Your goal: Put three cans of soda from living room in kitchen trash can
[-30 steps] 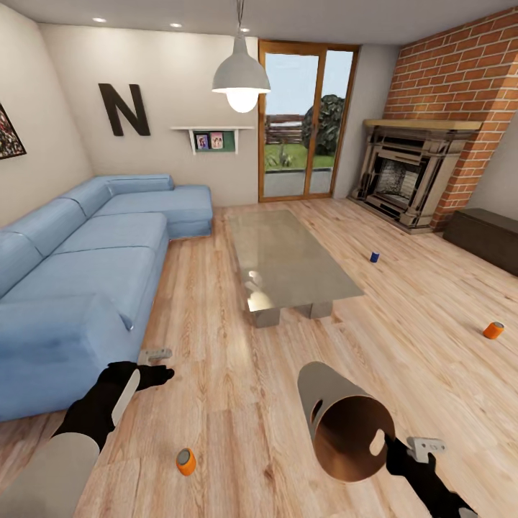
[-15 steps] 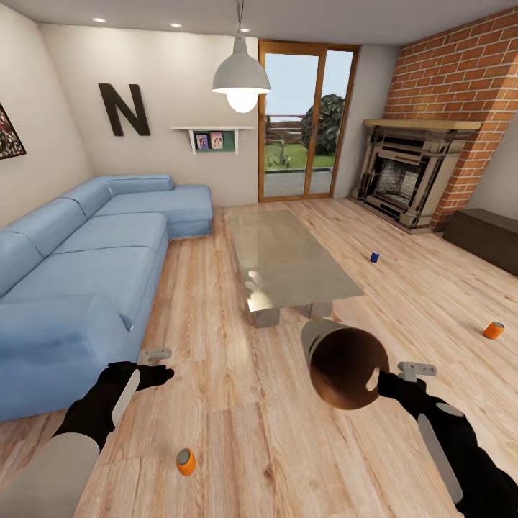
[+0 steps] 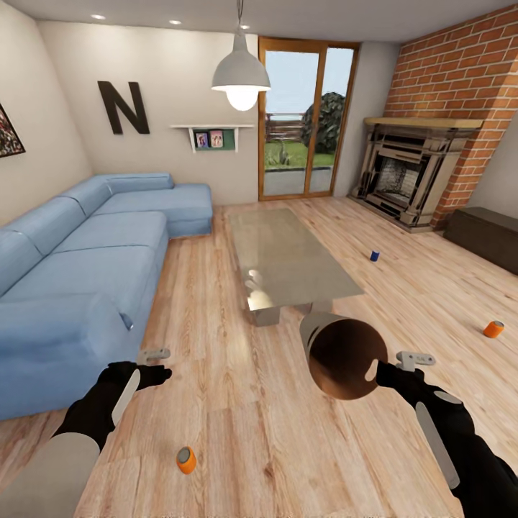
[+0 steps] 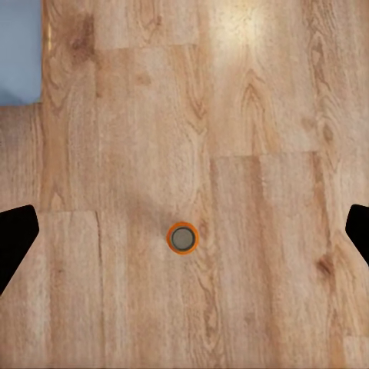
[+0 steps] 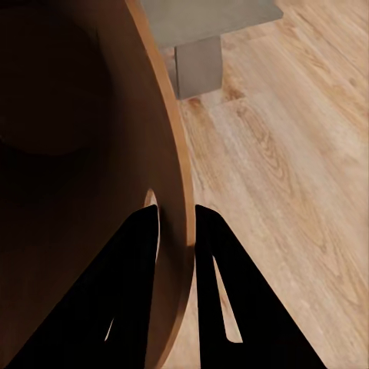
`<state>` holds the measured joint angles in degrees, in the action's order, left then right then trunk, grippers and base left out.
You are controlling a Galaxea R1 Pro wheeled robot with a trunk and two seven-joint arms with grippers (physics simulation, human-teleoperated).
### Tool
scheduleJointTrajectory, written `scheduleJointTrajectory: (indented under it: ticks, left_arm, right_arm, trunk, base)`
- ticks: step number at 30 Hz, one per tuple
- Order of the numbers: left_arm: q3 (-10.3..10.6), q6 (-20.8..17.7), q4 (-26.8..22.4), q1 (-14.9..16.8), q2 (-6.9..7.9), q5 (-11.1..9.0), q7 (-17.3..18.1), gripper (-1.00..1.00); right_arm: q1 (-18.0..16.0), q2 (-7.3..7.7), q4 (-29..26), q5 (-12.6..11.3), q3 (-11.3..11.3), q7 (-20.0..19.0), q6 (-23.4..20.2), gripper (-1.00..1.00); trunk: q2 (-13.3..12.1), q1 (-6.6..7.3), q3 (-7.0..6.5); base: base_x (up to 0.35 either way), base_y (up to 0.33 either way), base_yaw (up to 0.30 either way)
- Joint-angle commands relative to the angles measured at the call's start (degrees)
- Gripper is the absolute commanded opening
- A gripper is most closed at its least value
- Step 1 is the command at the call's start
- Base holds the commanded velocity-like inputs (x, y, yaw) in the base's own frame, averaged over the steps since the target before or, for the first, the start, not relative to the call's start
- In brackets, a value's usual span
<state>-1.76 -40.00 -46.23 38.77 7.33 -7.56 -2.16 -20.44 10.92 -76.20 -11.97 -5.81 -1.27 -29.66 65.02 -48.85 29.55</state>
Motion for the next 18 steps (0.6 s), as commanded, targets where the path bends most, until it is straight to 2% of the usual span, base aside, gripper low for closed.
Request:
scheduleJointTrajectory:
  ticks: [1, 10, 16, 18]
  left_arm:
    - [0.0, 0.01, 0.0, 0.0, 0.01, 0.0, -0.03, 1.0]
    - [0.0, 0.01, 0.07, 0.01, -0.02, 0.07, -0.12, 1.0]
    - [0.0, 0.02, 0.08, 0.01, -0.03, 0.09, -0.12, 1.0]
    - [0.0, 0.06, 0.09, 0.0, -0.03, 0.09, -0.12, 1.0]
  right_arm:
    - [-0.05, -0.01, -0.09, -0.42, -0.02, -0.38, 0.0, -1.0]
    - [-0.09, -0.02, -0.18, -0.42, 0.01, -0.36, -0.05, -1.0]
    - [-0.1, -0.04, -0.12, -0.42, 0.16, -0.35, 0.02, -1.0]
    - [-0.12, -0.02, -0.1, -0.42, 0.85, -0.33, 0.03, -1.0]
  trunk:
    - [0.01, 0.0, 0.07]
    - [0.01, 0.0, 0.87]
    - [0.01, 0.0, 1.42]
    - [0.01, 0.0, 1.6]
  base:
    - [0.0, 0.0, 0.0]
    - [0.071, 0.0, 0.0]
    - [0.245, 0.0, 0.0]
    - [0.307, 0.0, 0.0]
